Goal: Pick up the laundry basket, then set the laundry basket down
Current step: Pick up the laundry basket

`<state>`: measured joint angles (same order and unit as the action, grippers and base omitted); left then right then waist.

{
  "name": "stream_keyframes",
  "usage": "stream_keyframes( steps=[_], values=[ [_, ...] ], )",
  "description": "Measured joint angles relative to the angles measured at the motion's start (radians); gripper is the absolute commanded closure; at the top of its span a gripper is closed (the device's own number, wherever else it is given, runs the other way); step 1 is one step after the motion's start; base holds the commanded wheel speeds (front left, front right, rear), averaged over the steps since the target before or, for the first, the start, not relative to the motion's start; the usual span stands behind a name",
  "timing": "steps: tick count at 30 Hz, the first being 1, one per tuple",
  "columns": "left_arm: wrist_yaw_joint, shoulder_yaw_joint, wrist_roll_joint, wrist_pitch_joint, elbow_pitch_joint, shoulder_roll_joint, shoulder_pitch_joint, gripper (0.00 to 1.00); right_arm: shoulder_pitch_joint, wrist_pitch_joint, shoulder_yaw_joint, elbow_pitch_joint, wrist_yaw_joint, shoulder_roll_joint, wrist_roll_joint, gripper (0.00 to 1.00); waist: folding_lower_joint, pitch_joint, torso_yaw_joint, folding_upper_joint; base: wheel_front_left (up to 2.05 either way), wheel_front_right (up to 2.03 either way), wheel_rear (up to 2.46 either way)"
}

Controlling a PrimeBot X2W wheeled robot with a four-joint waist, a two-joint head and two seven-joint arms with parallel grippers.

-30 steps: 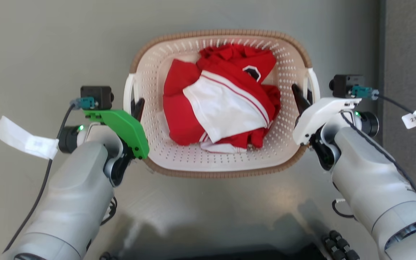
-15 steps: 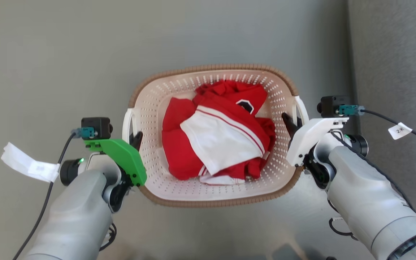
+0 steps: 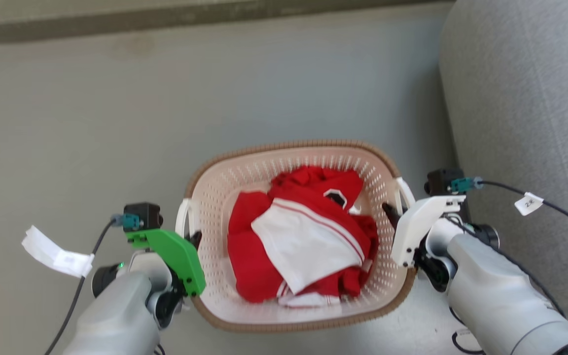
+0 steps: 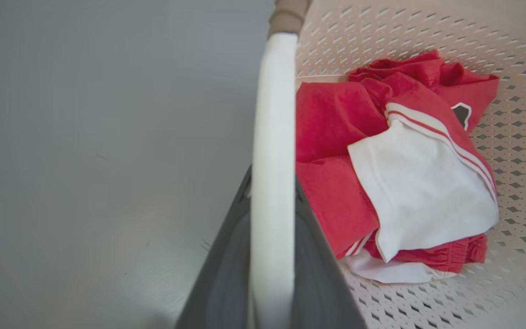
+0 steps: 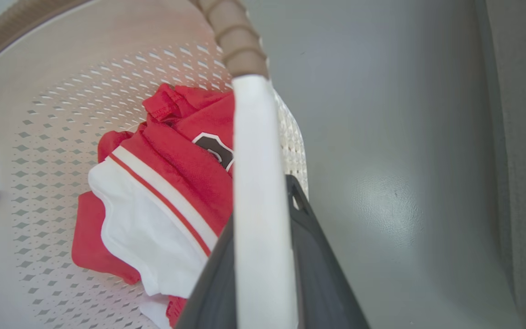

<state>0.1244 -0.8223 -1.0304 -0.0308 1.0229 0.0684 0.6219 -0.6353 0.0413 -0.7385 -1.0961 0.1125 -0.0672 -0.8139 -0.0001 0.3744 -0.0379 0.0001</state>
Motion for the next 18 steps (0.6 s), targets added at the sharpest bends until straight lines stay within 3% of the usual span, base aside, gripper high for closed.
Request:
stream_keyframes(
  steps=[18],
  values=[
    [0.000,-0.045,-0.077,0.109,0.035,-0.013,-0.150,1.00,0.136,-0.132,-0.088,-0.001,-0.009,-0.005,-0.096,1.00,0.0000,-0.254,-0.015,0.0000,0.00,0.00,0.00]
  ],
)
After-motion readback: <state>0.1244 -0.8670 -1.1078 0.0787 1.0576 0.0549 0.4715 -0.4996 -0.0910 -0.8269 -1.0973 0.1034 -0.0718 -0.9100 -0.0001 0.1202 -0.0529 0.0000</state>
